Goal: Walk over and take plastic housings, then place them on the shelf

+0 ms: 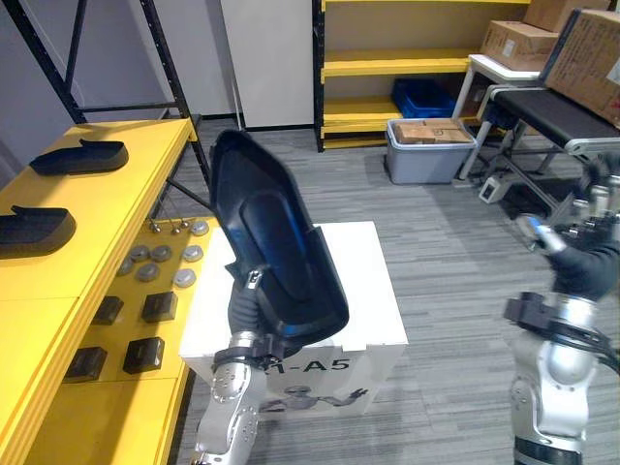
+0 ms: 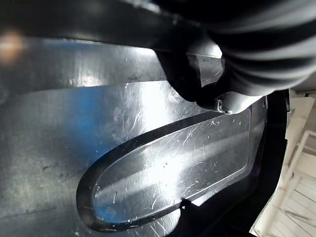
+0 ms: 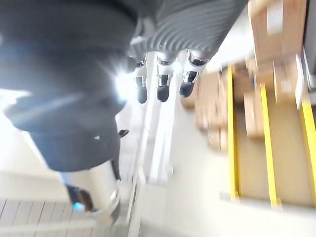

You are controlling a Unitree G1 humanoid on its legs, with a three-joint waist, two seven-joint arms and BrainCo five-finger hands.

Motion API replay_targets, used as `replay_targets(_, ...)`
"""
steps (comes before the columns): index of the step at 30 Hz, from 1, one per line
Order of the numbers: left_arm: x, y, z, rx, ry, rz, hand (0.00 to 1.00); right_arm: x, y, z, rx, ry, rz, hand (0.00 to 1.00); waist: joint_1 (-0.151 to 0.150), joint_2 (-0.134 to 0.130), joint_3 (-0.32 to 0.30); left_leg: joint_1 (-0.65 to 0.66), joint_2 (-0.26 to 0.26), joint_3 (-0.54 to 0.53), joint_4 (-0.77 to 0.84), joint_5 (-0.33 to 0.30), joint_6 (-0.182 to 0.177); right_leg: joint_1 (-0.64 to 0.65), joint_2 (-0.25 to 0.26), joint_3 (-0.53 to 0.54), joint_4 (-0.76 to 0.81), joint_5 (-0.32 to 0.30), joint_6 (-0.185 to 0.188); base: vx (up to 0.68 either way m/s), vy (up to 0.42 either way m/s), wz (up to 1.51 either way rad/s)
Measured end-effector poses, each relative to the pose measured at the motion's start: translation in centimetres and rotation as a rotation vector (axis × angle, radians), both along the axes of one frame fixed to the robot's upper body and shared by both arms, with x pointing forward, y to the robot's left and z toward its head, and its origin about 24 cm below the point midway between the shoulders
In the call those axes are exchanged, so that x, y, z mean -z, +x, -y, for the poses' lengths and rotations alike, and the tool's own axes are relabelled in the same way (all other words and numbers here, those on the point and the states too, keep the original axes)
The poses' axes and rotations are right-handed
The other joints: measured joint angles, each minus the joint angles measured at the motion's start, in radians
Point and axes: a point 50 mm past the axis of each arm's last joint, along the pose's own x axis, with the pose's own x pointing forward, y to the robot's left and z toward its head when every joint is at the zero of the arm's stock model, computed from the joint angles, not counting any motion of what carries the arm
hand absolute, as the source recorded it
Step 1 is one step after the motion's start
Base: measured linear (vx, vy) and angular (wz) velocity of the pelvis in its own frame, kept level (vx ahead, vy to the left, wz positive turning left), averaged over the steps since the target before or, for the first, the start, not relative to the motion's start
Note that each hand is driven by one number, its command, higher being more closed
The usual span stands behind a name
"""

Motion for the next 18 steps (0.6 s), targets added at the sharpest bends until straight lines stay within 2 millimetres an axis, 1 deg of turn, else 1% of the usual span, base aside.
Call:
replay_targets(2, 0.0, -0.6, -0.5, -0.03, 0.011, 0.001, 1.0, 2.4, -0.5, 1.9, 0.09, 0.038, -0.11, 0.0, 0.001, 0.0, 0.0, -0.002, 0.0, -0.001, 0.0, 0.0, 0.0, -0.002, 0.0, 0.0, 0.0, 0.0, 0.0, 0.0, 0.0, 0.0)
replay_targets(3, 0.0, -0.8, -0.7, -0.041, 0.022, 0.001, 1.0, 4.0, -0.7, 2.7, 0.12, 0.062, -0.181, 0.0, 0.001, 0.0, 0.0, -0.003, 0.0, -0.001, 0.0, -0.001, -0.001, -0.002, 0.0, 0.0, 0.0, 0.0, 0.0, 0.0, 0.0, 0.0)
replay_targets(4, 0.0, -1.1, -0.8, -0.045, 0.028, 0.001, 1.0, 6.3, -1.0, 3.5, 0.164, 0.09, -0.289, 0.0, 0.001, 0.0, 0.001, -0.004, 0.0, -0.001, 0.0, -0.001, -0.001, -0.002, 0.0, -0.001, 0.0, 0.0, 0.0, 0.0, 0.0, 0.0)
replay_targets(5, 0.0, -1.4, -1.0, -0.048, 0.044, 0.001, 1.0, 8.1, -1.4, 4.0, 0.193, 0.114, -0.375, 0.0, 0.001, 0.0, 0.001, -0.004, 0.0, -0.002, 0.0, -0.001, -0.002, -0.002, 0.0, -0.001, -0.001, 0.0, 0.0, 0.0, 0.0, 0.0)
replay_targets(6, 0.1, -1.7, -1.1, -0.044, 0.046, -0.002, 1.0, 10.6, -2.2, 4.6, 0.221, 0.157, -0.48, 0.0, 0.001, 0.001, 0.001, -0.004, 0.0, -0.002, 0.0, -0.002, -0.002, -0.002, 0.0, -0.001, -0.001, 0.0, 0.0, 0.0, 0.0, 0.0)
replay_targets(7, 0.2, -1.8, -1.1, -0.046, 0.046, -0.006, 1.0, 11.7, -2.6, 4.7, 0.232, 0.183, -0.53, 0.0, 0.001, 0.0, 0.001, -0.004, 0.001, -0.002, 0.0, -0.002, -0.002, -0.002, 0.0, -0.001, -0.001, 0.0, 0.0, 0.0, 0.0, 0.0)
replay_targets(8, 0.3, -2.2, -1.3, -0.052, 0.052, -0.013, 1.0, 14.0, -3.5, 4.7, 0.246, 0.231, -0.622, 0.0, 0.0, 0.0, 0.002, -0.003, 0.002, -0.001, 0.0, -0.003, -0.002, -0.001, 0.0, -0.001, -0.001, 0.0, 0.0, 0.0, 0.0, 0.0)
replay_targets(9, 0.4, -2.6, -1.3, -0.051, 0.06, -0.019, 1.0, 16.4, -4.5, 4.7, 0.257, 0.281, -0.723, 0.0, 0.001, 0.0, 0.002, -0.002, 0.002, -0.001, 0.0, -0.004, -0.002, 0.001, 0.0, -0.002, 0.0, 0.0, 0.0, 0.0, 0.0, 0.0)
replay_targets(10, 0.5, -2.8, -1.3, -0.049, 0.059, -0.023, 1.0, 17.5, -5.1, 4.6, 0.264, 0.307, -0.771, 0.0, 0.001, 0.0, 0.002, -0.001, 0.002, -0.002, 0.0, -0.004, -0.002, 0.002, 0.0, -0.003, 0.0, 0.0, 0.0, 0.0, 0.0, 0.0)
replay_targets(12, 0.9, -3.3, -1.3, -0.048, 0.051, -0.042, 1.0, 22.2, -7.6, 3.7, 0.265, 0.425, -0.975, 0.0, 0.004, 0.001, 0.004, 0.007, 0.005, -0.002, 0.0, -0.006, -0.003, 0.011, 0.0, -0.005, 0.001, 0.0, 0.001, 0.0, 0.0, 0.0)
replay_targets(13, 1.0, -3.4, -1.3, -0.046, 0.049, -0.044, 1.0, 23.1, -8.2, 3.4, 0.264, 0.45, -1.013, 0.0, 0.006, 0.002, 0.004, 0.009, 0.007, -0.002, 0.0, -0.007, -0.004, 0.013, 0.0, -0.006, 0.001, -0.001, 0.001, 0.0, 0.0, 0.0)
replay_targets(14, 1.1, -3.5, -1.1, -0.041, 0.041, -0.045, 1.0, 24.8, -9.4, 2.7, 0.251, 0.497, -1.09, 0.0, 0.013, 0.003, 0.005, 0.014, 0.009, -0.001, 0.0, -0.008, -0.005, 0.021, 0.0, -0.007, 0.002, -0.001, 0.001, 0.0, 0.0, 0.0)
replay_targets(16, 1.1, -3.8, -1.1, -0.037, 0.036, -0.047, 1.0, 27.0, -10.9, 1.4, 0.203, 0.554, -1.212, 0.0, 0.017, 0.002, 0.01, 0.025, 0.009, -0.002, 0.0, -0.008, -0.005, 0.035, -0.003, -0.01, 0.005, -0.002, 0.003, -0.01, 0.007, 0.02)
replay_targets(17, 1.2, -3.8, -1.1, -0.033, 0.035, -0.048, 1.0, 27.9, -11.6, 0.5, 0.171, 0.576, -1.261, 0.0, 0.02, 0.002, 0.014, 0.03, 0.009, -0.003, -0.001, -0.01, -0.006, 0.043, -0.004, -0.012, 0.005, -0.004, 0.005, -0.04, 0.016, 0.04)
replay_targets(18, 1.2, -3.9, -1.0, -0.031, 0.034, -0.047, 1.0, 28.9, -12.4, -0.7, 0.128, 0.597, -1.317, 0.0, 0.027, 0.001, 0.014, 0.03, 0.009, -0.004, -0.001, -0.012, -0.008, 0.045, -0.005, -0.018, 0.006, -0.006, 0.008, -0.04, 0.012, 0.06)
